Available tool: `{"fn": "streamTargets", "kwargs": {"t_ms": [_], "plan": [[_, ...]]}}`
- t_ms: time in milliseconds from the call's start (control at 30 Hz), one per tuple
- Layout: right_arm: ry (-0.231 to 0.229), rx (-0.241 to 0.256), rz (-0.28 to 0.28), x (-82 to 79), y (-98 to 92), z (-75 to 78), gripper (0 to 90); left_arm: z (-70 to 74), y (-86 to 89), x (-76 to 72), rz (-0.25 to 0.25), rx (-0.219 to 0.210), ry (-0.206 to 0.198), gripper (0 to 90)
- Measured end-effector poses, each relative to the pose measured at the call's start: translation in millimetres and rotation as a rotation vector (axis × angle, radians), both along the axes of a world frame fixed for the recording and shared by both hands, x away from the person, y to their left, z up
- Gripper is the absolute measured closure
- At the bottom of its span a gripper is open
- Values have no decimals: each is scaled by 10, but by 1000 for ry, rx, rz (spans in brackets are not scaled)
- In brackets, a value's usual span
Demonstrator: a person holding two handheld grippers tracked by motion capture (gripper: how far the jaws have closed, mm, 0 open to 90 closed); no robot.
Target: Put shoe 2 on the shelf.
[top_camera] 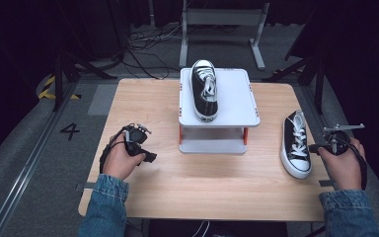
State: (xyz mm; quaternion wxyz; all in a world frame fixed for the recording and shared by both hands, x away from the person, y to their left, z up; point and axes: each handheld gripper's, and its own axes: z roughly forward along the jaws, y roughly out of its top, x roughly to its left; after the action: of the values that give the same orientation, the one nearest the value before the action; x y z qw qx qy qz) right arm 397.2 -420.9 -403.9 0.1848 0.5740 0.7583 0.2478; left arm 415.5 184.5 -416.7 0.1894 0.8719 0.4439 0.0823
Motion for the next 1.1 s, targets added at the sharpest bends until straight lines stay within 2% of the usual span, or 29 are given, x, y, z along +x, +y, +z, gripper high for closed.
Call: {"fn": "streamTargets", "kwargs": {"t_ms": [67,167,200,267,367,433,533,567,667,700,733,800,833,900,933,967,1033,1100], "plan": [[-26,28,20,47,58,104,771,0,27,-25,5,0,1,207],[-44,21,47,174,150,228,720,1,92,-78,25,6,-2,207],[-44,21,47,174,150,228,720,1,92,-78,25,6,-2,207],[-36,26,69,346,242,325,699,4,128,-114,37,6,0,207],[-8,1,71,590,337,393,643,-5,180,-158,47,9,2,207],[9,11,63,763,382,374,611,-18,207,-187,55,11,4,207],[70,-1,19,989,413,266,563,-34,253,-230,61,13,13,207],[101,-10,-12,1106,420,174,557,-43,284,-251,67,14,14,207],[148,-22,-58,1226,399,51,557,-58,327,-284,80,12,20,207],[148,-22,-58,1226,399,51,557,-58,327,-284,80,12,20,207],[184,-21,-77,1302,371,-39,574,-62,345,-296,88,12,20,207],[216,-5,-72,1349,365,-96,625,-64,352,-303,91,11,22,207],[216,-5,-72,1349,365,-96,625,-64,352,-303,91,11,22,207],[242,27,-72,1397,356,-148,694,-66,357,-304,89,13,22,207],[237,55,-64,1403,348,-134,786,-69,351,-303,87,11,23,207],[237,55,-64,1403,348,-134,786,-69,351,-303,87,11,23,207],[224,56,-47,1385,352,-91,845,-76,340,-291,72,13,26,207],[222,94,-24,1348,357,-37,866,-78,322,-273,68,13,25,207]]}}
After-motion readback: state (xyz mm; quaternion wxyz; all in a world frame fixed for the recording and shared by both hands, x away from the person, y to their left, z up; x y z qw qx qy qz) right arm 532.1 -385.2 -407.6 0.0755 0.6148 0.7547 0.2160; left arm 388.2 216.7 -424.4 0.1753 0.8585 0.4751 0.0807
